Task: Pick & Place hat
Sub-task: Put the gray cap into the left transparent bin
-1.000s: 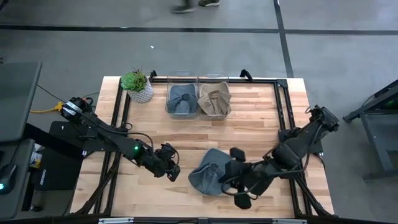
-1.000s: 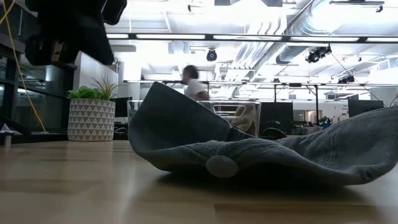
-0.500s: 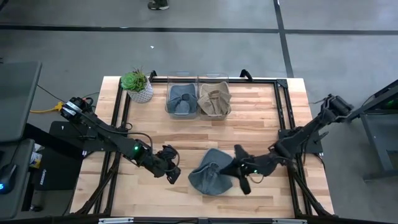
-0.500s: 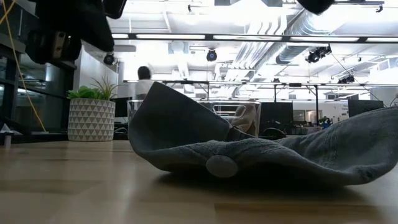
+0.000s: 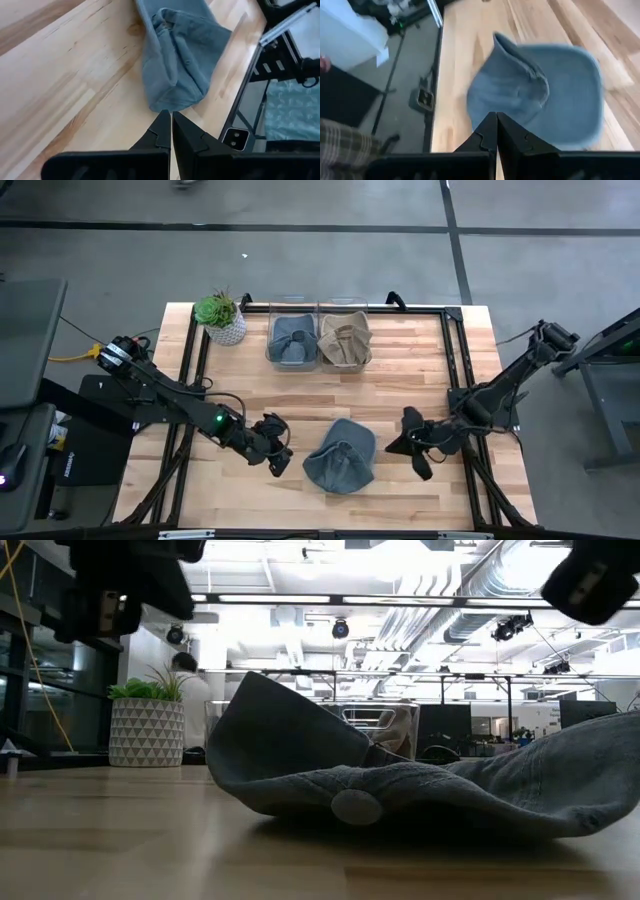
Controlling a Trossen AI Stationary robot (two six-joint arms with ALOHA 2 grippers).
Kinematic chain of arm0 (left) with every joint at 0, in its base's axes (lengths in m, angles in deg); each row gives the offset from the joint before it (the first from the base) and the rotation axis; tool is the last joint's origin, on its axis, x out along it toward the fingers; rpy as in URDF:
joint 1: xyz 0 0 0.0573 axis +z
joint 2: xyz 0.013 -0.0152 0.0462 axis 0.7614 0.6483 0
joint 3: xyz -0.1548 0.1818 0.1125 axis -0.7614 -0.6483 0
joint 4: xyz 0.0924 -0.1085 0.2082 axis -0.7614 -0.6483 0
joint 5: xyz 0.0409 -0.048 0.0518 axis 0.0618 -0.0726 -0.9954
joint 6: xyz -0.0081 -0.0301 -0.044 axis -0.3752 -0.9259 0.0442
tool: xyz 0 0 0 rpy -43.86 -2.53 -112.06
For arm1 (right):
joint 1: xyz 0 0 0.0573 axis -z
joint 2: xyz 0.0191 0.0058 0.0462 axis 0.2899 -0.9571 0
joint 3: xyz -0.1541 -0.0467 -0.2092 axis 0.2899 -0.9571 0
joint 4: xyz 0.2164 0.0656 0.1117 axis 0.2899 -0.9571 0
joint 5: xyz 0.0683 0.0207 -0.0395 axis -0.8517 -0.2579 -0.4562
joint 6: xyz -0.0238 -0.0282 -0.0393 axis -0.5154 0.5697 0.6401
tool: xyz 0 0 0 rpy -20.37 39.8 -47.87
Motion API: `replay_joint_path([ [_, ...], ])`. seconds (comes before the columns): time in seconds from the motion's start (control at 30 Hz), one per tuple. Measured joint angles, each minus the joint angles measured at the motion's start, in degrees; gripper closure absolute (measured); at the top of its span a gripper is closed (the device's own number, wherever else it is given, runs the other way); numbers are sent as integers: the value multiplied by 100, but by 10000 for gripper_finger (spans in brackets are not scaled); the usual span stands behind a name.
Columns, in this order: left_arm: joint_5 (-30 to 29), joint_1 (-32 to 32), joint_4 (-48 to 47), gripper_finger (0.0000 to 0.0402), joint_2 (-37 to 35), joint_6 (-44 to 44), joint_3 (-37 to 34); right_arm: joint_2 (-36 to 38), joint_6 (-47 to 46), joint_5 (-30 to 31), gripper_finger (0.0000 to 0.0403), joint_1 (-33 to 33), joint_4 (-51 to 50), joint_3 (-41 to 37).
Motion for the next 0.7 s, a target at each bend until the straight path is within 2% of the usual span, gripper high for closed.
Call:
replay_joint_path([
  [0.13,-84,0,305,379,219,511,0,174,-2,-205,399,0,-578,-38],
  [0.27,-63,0,841,324,502,775,10,211,-1,-377,379,1,-958,-38],
  [0.53,-127,56,1664,183,869,761,4,209,113,-523,291,1,-1204,-38],
  [0.7,-151,49,1803,123,867,1056,8,209,300,-517,237,0,-1248,-38],
])
